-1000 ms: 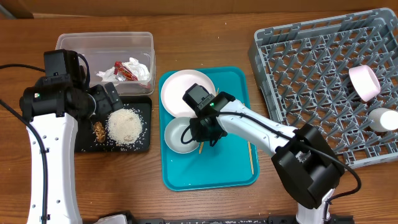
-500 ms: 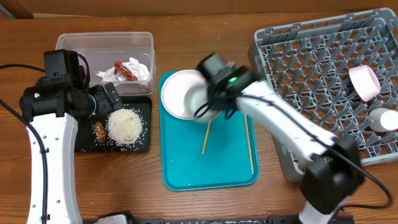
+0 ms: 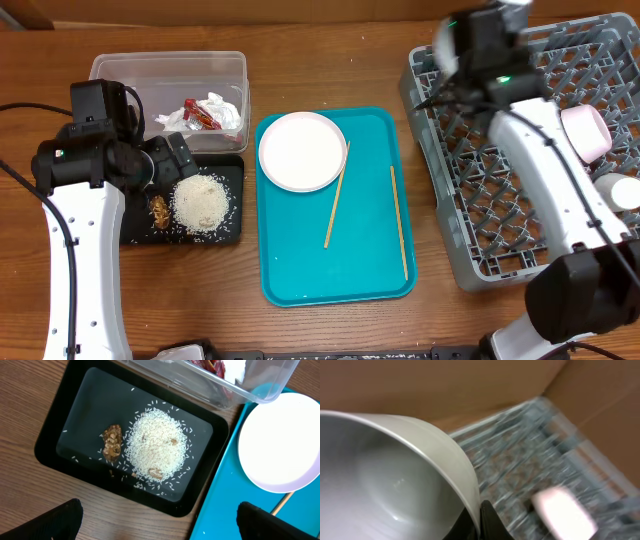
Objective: Sort waste into correct bins and load items into the dishwasher
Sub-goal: 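Carry the white bowl into the dish rack and release it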
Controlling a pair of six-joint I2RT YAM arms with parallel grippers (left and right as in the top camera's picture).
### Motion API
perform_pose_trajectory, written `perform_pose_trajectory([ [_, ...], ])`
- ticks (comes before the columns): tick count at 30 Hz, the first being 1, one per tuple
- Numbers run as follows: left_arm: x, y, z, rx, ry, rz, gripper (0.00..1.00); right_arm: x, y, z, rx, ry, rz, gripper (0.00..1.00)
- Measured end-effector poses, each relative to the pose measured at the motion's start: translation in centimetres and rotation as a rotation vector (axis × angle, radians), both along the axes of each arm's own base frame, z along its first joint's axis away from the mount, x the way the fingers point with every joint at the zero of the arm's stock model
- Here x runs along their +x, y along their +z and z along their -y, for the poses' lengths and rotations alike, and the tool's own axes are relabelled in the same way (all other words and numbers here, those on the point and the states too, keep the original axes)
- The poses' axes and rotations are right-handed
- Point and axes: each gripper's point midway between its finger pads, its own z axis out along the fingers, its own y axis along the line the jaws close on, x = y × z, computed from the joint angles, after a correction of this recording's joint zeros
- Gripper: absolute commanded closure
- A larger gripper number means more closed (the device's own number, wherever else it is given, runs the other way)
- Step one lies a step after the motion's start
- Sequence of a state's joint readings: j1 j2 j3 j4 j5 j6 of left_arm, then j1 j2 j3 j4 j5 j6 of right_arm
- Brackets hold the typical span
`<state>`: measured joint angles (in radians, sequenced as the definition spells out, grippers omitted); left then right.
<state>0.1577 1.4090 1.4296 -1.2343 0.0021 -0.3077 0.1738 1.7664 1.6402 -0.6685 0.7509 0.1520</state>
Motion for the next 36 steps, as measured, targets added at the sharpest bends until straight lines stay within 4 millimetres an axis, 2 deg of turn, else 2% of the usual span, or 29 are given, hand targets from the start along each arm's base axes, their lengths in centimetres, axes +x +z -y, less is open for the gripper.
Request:
perform_pose_trajectory([
  [3,0.0,0.0,0.0,0.0,0.0,0.0,0.0,0.1,2.3,5.3,-0.093,-0.129,0.066,0.96],
  [7,0.0,0.0,0.0,0.0,0.0,0.0,0.0,-0.8,3.9,10.7,-0.21,-0.308,0.108,0.96],
  [10,0.0,0.0,0.0,0.0,0.0,-0.001,0.0,-1.4,2.8,13.7,-0.278,-0.414,0.066,0.96],
  [13,0.0,0.0,0.0,0.0,0.0,0.0,0.0,-1.3,0.3,15.5,-0.316,-0.461,-0.007,0.96],
  [14,0.0,0.0,0.0,0.0,0.0,0.0,0.0,-1.2,-1.3,16.2,-0.332,-0.474,-0.049,0.96],
  [17,0.0,0.0,0.0,0.0,0.0,0.0,0.0,-0.5,-5.2,16.7,-0.354,-0.473,-0.141,0.96],
  [22,0.0,0.0,0.0,0.0,0.0,0.0,0.0,-0.3,-8.1,16.2,-0.365,-0.452,-0.224,0.96],
  [28,0.0,0.0,0.0,0.0,0.0,0.0,0.0,-0.4,-9.6,14.8,-0.342,-0.426,-0.256,0.96],
  [36,0.0,0.0,0.0,0.0,0.0,0.0,0.0,-1.8,-11.2,13.0,-0.275,-0.419,-0.304,0.96],
])
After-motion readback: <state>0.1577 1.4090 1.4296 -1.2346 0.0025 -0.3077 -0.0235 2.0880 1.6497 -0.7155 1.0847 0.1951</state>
